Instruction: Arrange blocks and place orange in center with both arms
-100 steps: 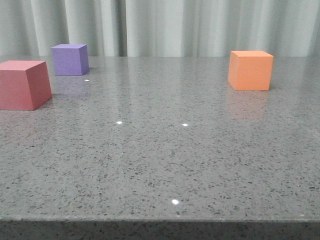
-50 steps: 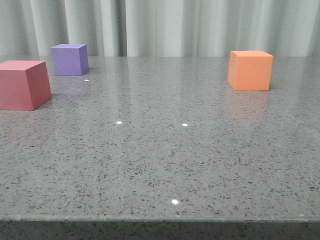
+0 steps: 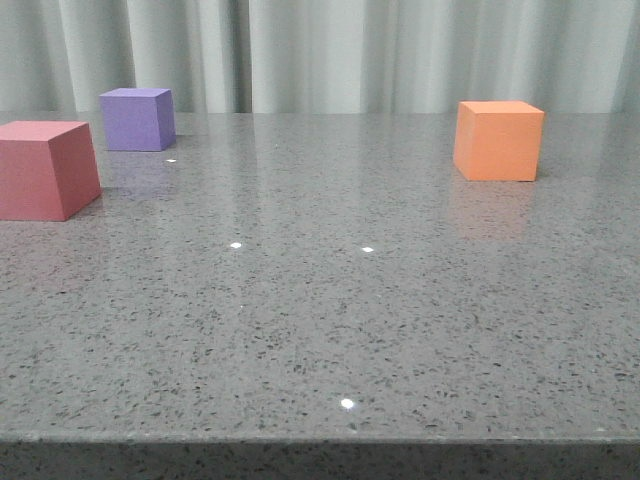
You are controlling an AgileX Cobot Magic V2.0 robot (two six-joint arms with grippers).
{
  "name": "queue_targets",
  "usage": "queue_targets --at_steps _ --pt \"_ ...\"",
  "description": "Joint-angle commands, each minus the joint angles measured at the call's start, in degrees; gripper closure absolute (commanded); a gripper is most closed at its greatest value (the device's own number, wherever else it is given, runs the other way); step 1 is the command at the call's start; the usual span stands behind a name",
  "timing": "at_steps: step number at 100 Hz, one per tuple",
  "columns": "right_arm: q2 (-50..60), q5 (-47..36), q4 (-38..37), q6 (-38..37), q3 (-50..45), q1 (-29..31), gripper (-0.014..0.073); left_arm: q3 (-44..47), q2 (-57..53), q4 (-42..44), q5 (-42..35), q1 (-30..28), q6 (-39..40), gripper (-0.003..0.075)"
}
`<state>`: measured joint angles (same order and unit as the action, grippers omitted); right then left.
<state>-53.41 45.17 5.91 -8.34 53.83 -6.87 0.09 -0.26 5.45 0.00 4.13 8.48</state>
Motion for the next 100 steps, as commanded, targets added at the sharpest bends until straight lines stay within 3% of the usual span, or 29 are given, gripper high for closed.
queue_targets --at_steps 1,21,54,100 --pt "-5.12 -3.99 -0.83 0.63 5.52 -1.88 -0.0050 2.52 -1.76 -0.20 -4.46 -0.17 0.33 0.0739" --pt "-20.34 -3.31 -4.36 -0.22 16.61 -6.06 -0.0050 2.52 -1.76 -0.20 -4.46 -0.17 0.33 0.0739" --pt "-38.38 -2.02 -5.91 -0.62 33.90 -6.84 -0.0050 2.52 -1.76 -0.20 -4.46 -0.17 0.33 0.0739" --pt "-49.55 -1.66 -13.49 -7.10 39.51 -6.84 -0.0050 2.52 -1.76 -0.20 -4.46 -0.17 0.33 0.0739"
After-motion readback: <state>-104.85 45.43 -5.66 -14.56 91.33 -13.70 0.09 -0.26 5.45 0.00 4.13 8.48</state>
